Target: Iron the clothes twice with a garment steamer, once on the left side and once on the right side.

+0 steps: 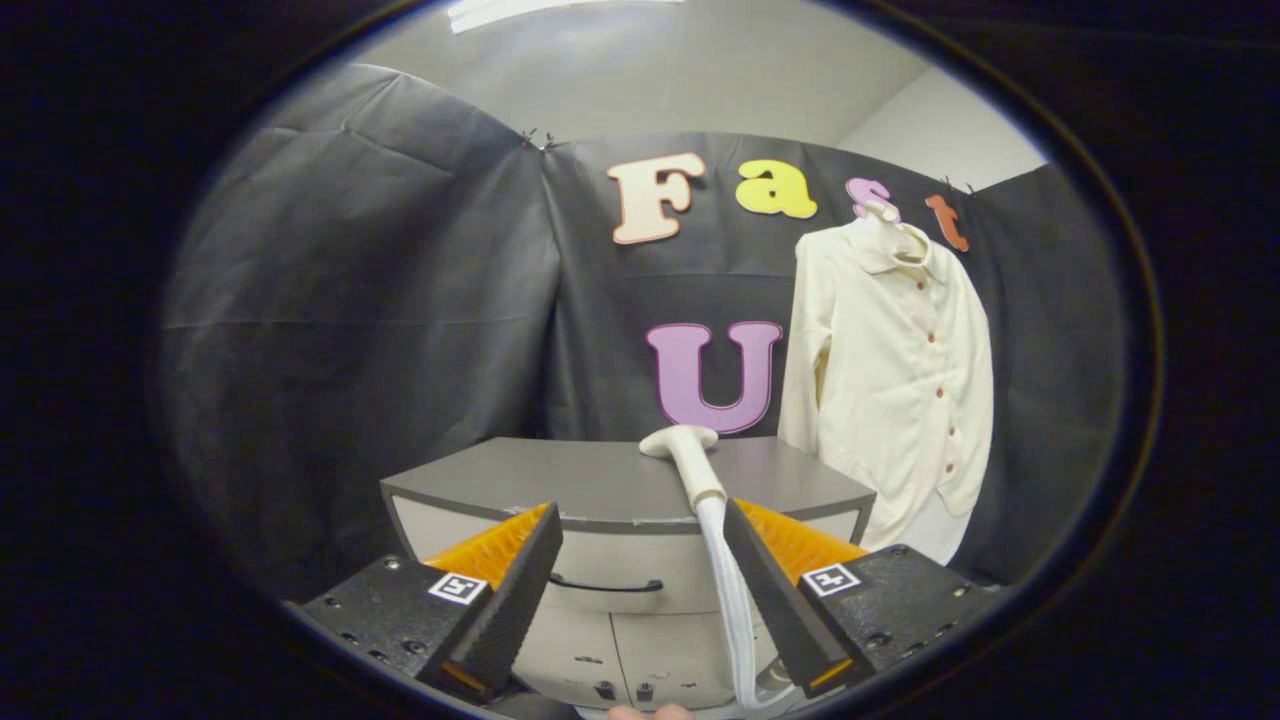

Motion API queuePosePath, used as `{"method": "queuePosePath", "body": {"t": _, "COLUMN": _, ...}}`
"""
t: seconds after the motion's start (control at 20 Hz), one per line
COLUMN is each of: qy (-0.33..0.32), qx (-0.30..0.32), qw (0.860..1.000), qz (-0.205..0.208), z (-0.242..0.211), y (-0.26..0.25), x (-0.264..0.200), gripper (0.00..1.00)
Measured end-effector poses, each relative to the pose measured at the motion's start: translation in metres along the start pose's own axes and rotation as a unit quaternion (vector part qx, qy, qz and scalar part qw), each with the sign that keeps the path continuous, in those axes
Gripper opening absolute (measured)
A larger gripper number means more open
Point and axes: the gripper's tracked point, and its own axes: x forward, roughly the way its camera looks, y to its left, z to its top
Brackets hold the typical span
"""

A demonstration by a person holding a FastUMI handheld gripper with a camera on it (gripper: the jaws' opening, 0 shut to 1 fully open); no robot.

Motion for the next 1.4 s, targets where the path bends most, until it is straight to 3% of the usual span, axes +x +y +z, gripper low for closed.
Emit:
{"method": "queuePosePath", "body": {"t": 0.5, "qy": 0.047, "qx": 0.033, "qw": 0.998, "qz": -0.018, "z": -0.001, "y": -0.034, "x": 0.082, "gripper": 0.99}}
{"method": "queuePosePath", "body": {"t": 0.75, "qy": 0.089, "qx": 0.043, "qw": 0.995, "qz": -0.02, "z": -0.017, "y": -0.039, "x": 0.119, "gripper": 0.92}}
{"method": "queuePosePath", "body": {"t": 1.05, "qy": 0.157, "qx": -0.021, "qw": 0.987, "qz": -0.032, "z": -0.038, "y": -0.049, "x": 0.153, "gripper": 0.9}}
{"method": "queuePosePath", "body": {"t": 1.35, "qy": 0.18, "qx": 0.014, "qw": 0.983, "qz": -0.029, "z": -0.05, "y": -0.046, "x": 0.168, "gripper": 0.74}}
{"method": "queuePosePath", "body": {"t": 1.4, "qy": 0.182, "qx": 0.015, "qw": 0.983, "qz": -0.027, "z": -0.05, "y": -0.045, "x": 0.169, "gripper": 0.65}}
